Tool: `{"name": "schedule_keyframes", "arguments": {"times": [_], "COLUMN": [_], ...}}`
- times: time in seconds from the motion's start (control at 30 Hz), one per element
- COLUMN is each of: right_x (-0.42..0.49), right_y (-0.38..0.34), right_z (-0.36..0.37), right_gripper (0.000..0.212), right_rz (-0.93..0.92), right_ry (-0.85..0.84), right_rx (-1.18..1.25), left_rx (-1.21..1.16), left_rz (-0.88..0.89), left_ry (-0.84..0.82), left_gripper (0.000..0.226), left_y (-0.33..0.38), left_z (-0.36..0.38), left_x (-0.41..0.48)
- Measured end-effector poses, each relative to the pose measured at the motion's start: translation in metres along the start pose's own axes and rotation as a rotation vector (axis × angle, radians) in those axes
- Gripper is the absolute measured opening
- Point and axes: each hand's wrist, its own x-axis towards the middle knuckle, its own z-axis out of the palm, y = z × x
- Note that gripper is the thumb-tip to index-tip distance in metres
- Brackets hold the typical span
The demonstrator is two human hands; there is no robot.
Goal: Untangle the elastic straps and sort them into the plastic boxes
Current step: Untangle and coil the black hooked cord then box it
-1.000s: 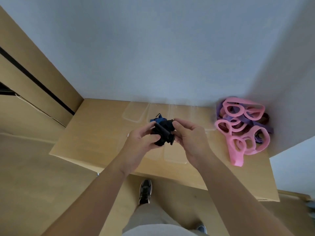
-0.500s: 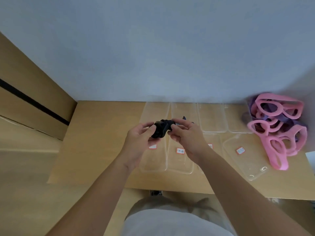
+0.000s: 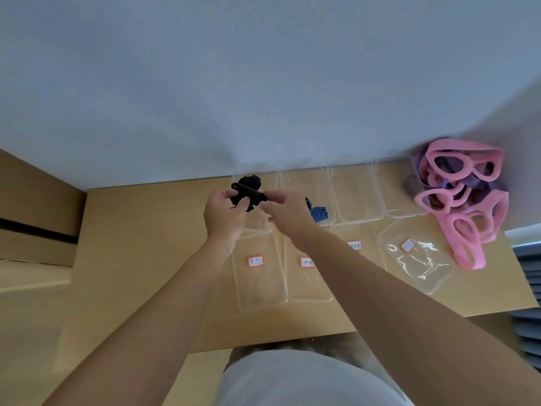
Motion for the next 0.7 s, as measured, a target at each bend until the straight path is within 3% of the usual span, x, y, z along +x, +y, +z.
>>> {"name": "schedule_keyframes", "arguments": {"times": [0.23,0.53,0.7], "right_x": [0.009,0.026,0.036], "right_y": [0.008,0.011,0.008], "right_z": [0.019,0.039,0.045], "right_gripper": [0.030,0.027,0.019], "right_rz": [0.058,0.072,0.113], "right_ry": [0.101,0.011,-0.005], "right_rx": [-0.149,-0.311,-0.510], "left_rx": [0.180,0.593,0.806], "left_rz": [0.104,0.241,0.330], "left_ry": [-0.079,-0.098,-0.168], "left_gripper": [0.029,0.032,0.021], "left_y": [-0.004,-0.005,-0.001], "left_z": [0.012,0.018,0.021], "left_x": [0.035,0.052,0.058]}}
